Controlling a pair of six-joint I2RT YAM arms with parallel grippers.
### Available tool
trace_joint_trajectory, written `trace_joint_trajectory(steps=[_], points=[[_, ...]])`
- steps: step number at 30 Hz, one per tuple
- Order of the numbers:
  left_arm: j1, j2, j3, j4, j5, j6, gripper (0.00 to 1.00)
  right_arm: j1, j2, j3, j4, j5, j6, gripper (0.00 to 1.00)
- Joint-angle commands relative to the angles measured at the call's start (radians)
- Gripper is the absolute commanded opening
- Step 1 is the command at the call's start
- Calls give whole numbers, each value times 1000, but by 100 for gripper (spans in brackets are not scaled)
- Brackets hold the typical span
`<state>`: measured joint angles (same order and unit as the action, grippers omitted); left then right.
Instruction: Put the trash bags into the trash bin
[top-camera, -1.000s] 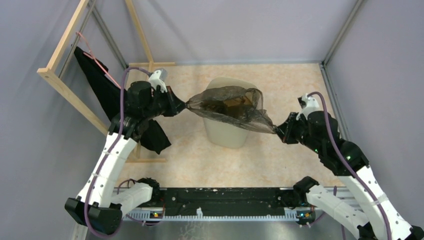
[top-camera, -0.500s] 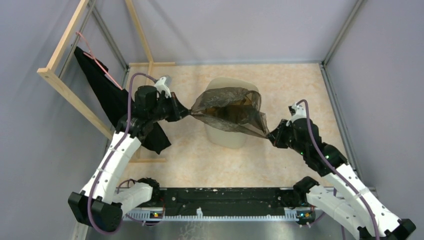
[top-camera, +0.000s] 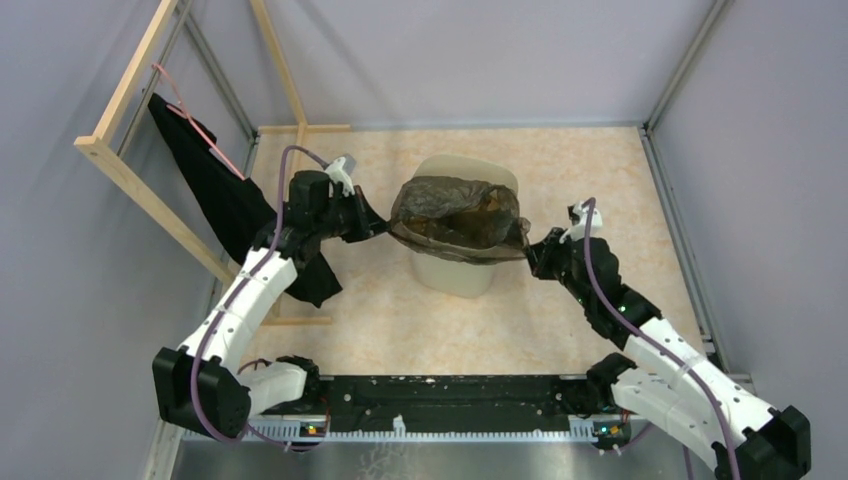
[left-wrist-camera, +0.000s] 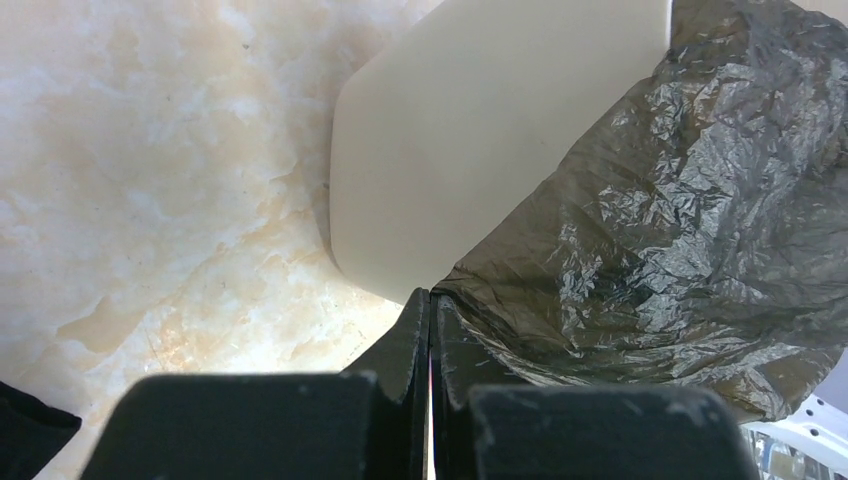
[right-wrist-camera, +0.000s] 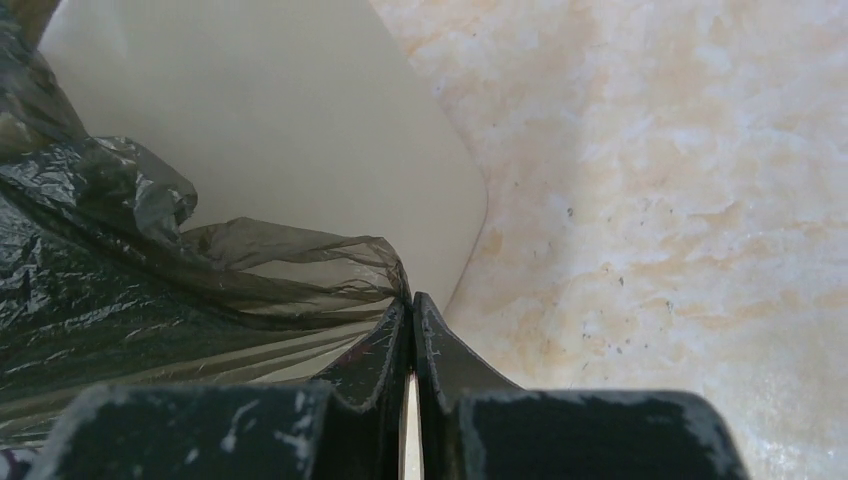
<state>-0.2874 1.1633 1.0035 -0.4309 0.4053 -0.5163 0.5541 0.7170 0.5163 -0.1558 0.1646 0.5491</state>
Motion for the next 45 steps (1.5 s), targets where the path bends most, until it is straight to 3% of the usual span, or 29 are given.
trace_joint_trajectory(steps=[1,5,12,15,18,21,25,28,31,34,40,44,45], points=[[6,2,-1,61,-7,35,2,-2,50,25,81,31,-71,3],[7,-15,29,-42,-59,94,19,-2,71,110,-98,62,-66,11],[5,-151,135,-221,-111,186,55,-2,-37,301,-408,16,-90,56],[5,-203,214,-268,-144,215,71,-2,-56,403,-496,34,-132,69],[5,-224,266,-230,-26,243,82,-2,-38,471,-486,5,-193,84],[2,-200,303,-168,87,225,97,-3,38,538,-456,-31,-233,91],[-45,-109,395,-166,71,219,99,-28,168,610,-394,-130,-268,92],[-194,-35,477,-204,-62,262,98,-49,239,636,-311,-256,-312,91],[-356,39,539,-236,-227,307,98,-55,290,660,-275,-274,-345,85],[-405,102,560,-234,-273,321,95,-74,338,691,-267,-265,-344,63],[-489,205,600,-250,-415,389,90,-97,369,731,-256,-253,-320,38],[-526,264,639,-264,-498,428,85,-104,406,758,-263,-265,-323,4],[-533,277,648,-266,-507,438,84,-108,413,762,-261,-268,-321,0]])
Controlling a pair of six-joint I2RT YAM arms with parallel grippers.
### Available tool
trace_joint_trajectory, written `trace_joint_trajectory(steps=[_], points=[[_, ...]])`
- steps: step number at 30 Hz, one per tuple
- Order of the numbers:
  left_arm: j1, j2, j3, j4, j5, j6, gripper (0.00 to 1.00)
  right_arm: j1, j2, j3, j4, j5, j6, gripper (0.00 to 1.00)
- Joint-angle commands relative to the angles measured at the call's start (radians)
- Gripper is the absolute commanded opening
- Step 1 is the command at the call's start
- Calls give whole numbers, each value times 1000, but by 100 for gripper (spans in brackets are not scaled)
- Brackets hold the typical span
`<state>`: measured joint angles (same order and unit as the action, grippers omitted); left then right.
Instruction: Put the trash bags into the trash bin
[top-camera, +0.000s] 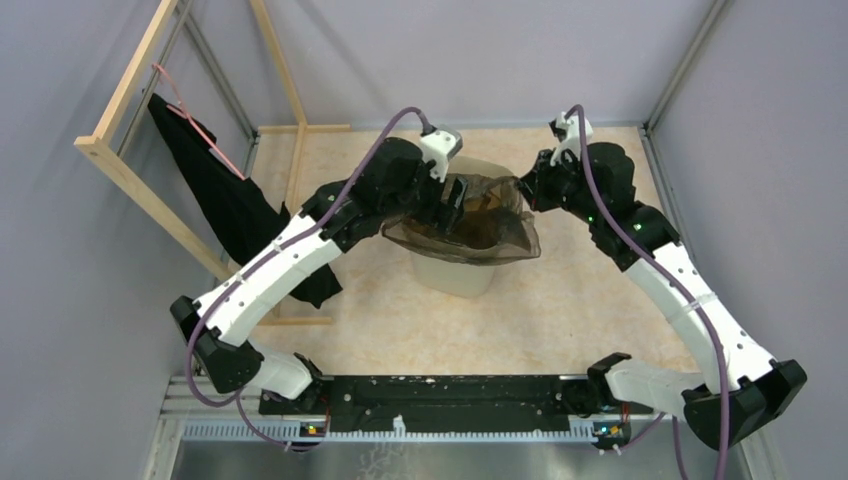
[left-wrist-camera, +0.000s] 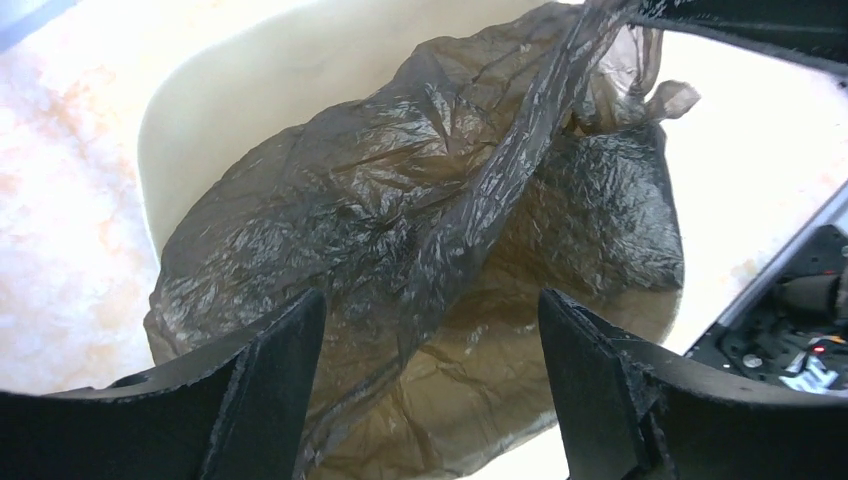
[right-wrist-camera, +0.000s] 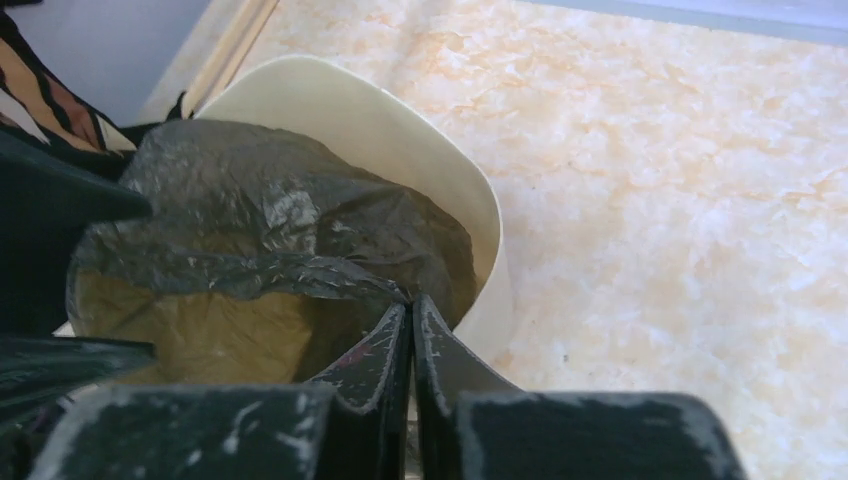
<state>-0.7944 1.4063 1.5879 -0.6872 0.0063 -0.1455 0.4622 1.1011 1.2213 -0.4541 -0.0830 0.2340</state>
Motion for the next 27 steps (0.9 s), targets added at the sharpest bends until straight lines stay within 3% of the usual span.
trace_joint_trajectory(steps=[1,4,6,8,13,19,23,27], points=[[-32,45,71,-11,-116,75,82,-17,33,61,43,-22,-4,0],[-42,75,95,-29,-178,84,68,-24,52,79,51,-22,-8,0],[-42,81,103,-37,-265,83,46,-40,83,110,27,-25,-9,0],[-40,73,98,-28,-349,90,33,-63,115,144,0,-45,-10,0],[-18,104,136,-29,-382,99,16,-82,156,186,-21,-66,-22,0],[13,142,185,-21,-314,72,13,-82,186,226,-40,-36,-60,0],[58,154,190,-21,-259,47,10,-82,204,249,-67,-3,-50,24],[115,151,178,-19,-179,16,6,-82,166,260,-154,6,-14,56]])
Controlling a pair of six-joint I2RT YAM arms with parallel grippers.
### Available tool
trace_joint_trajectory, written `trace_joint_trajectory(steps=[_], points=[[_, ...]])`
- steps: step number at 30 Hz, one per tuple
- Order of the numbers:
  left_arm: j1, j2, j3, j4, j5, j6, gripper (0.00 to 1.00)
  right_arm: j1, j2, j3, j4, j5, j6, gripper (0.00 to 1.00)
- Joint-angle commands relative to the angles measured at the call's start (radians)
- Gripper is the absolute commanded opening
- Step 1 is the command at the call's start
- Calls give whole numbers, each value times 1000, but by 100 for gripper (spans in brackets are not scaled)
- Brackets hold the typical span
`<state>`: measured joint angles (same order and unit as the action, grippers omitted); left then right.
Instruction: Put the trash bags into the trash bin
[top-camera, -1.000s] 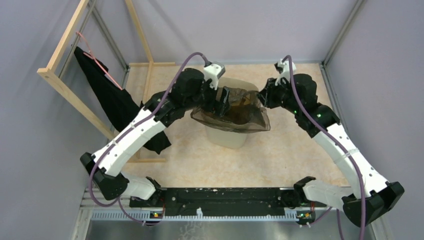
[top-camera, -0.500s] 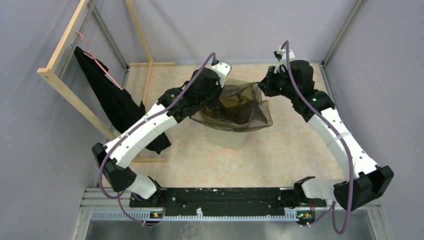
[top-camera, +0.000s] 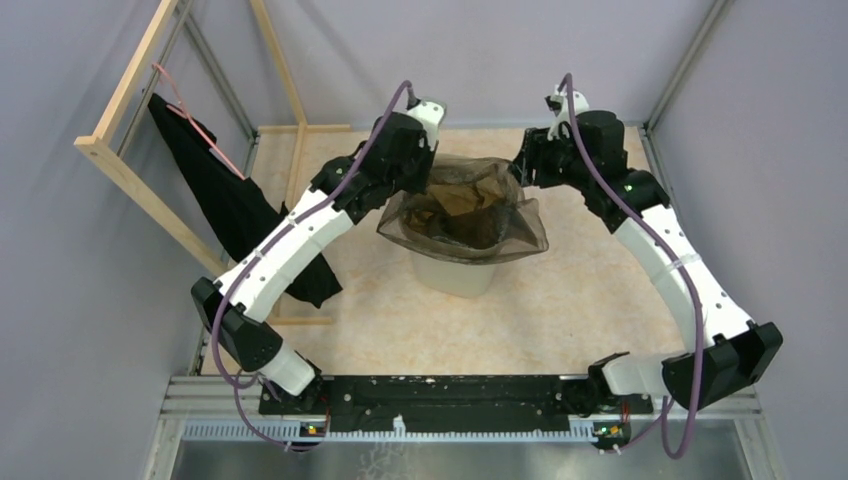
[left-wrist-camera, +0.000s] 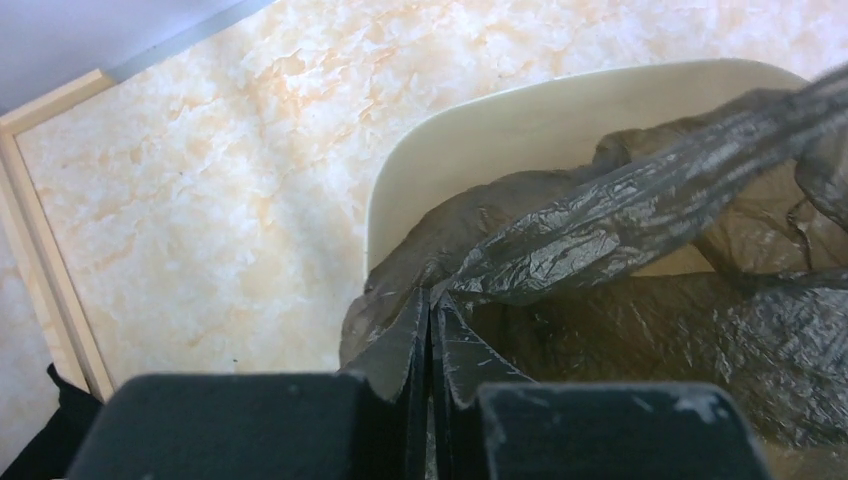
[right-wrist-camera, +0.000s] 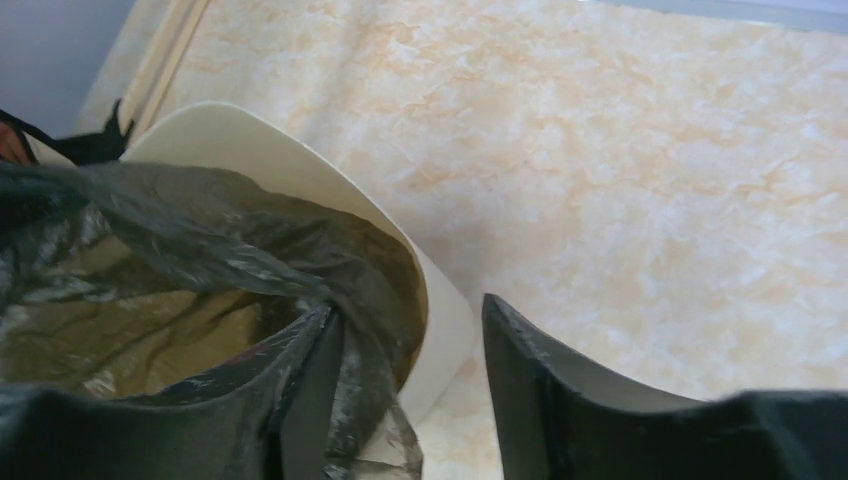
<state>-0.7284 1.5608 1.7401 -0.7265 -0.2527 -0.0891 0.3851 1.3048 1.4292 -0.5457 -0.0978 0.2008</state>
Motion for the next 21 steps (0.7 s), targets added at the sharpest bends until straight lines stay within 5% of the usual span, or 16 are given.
trace_joint_trajectory(steps=[1,4,8,12,17,21], points=[[62,-8,20,24,100,-47,5,-5,-64,32,-66,5,26,63],[104,-33,-11,54,163,-66,5,-27,-156,-71,-25,-82,63,86],[160,-47,-34,75,246,-98,4,-283,-230,-276,245,-602,268,86],[174,-47,-33,83,295,-105,6,-344,-219,-353,349,-735,327,90],[186,-45,-26,82,262,-85,7,-350,-164,-407,467,-854,426,85],[193,-35,-12,79,262,-78,7,-350,-157,-429,497,-901,416,70]])
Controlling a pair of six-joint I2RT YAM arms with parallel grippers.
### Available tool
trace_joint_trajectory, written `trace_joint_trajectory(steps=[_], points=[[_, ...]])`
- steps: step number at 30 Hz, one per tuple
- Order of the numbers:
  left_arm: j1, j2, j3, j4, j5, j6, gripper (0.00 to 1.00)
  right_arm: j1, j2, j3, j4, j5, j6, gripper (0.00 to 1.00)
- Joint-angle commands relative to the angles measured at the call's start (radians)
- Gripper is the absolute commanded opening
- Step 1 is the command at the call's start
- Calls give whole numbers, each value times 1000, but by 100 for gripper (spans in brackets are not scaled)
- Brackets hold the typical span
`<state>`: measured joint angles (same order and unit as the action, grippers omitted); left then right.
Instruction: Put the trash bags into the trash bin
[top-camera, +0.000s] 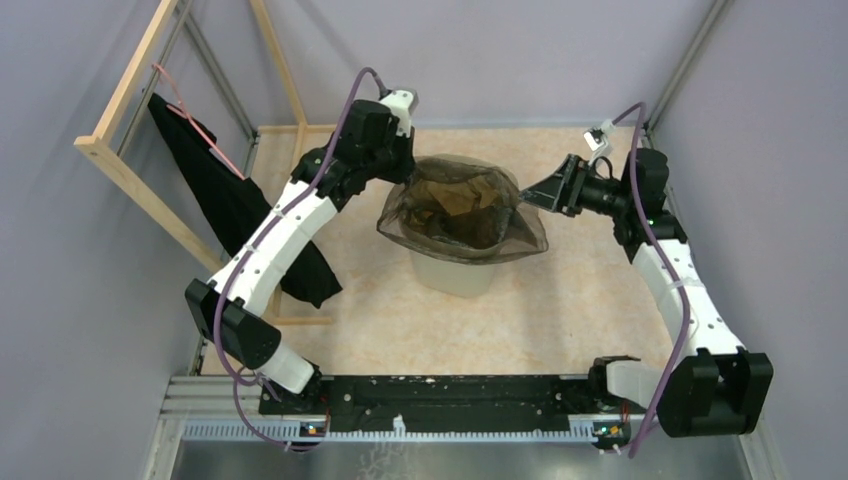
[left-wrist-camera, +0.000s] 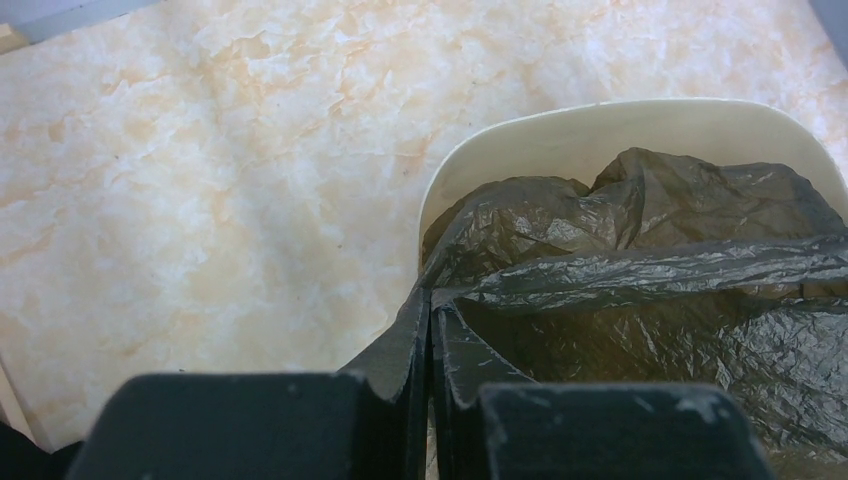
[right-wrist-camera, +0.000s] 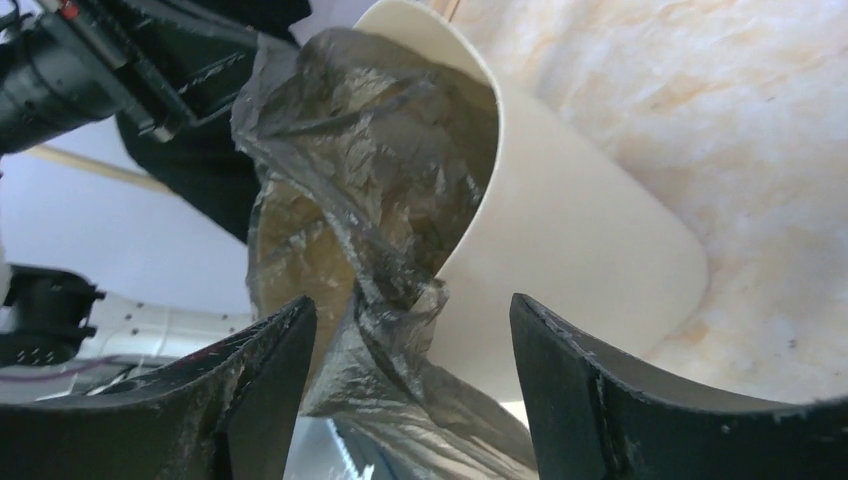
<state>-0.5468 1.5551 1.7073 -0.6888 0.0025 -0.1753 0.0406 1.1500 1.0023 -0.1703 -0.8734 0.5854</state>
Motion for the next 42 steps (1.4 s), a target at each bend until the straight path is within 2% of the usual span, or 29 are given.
trace_joint_trajectory(steps=[1,4,7,8,12,16,20,24,27,28,32,35,36,37,39,42], points=[[11,-29,23,41,7,10,6,-6,1,-3,123,-125,25,69],[14,-31,21,53,-22,13,7,-5,23,-30,224,-141,94,61],[13,-30,25,57,-27,12,9,-4,59,-57,347,-172,199,42],[15,-30,27,57,-28,12,9,-4,66,-58,354,-170,209,39],[16,-31,21,62,-33,19,10,-3,67,-51,337,-151,194,39],[24,-41,2,81,-46,10,7,0,75,-40,282,-133,160,50],[33,-67,-38,127,-53,-6,6,23,87,-59,355,-160,202,47],[41,-65,-34,138,-58,-15,6,33,89,-75,412,-132,245,23],[47,-63,-32,140,-61,-21,10,34,76,-69,406,-67,230,1],[50,-62,-32,140,-59,-23,11,33,77,-62,406,-62,229,0],[54,-68,-33,135,-35,-31,19,33,76,-40,377,-72,199,2],[54,-72,-30,131,-9,-38,21,33,51,-30,254,-56,128,34],[54,-73,-29,130,-7,-40,20,34,38,-40,241,-59,119,48],[55,-74,-28,129,8,-41,18,34,26,-54,238,-64,117,54],[56,-75,-23,126,17,-41,13,33,4,-80,236,-75,113,58],[58,-70,-21,130,14,-39,6,34,-17,-106,258,-70,118,55]])
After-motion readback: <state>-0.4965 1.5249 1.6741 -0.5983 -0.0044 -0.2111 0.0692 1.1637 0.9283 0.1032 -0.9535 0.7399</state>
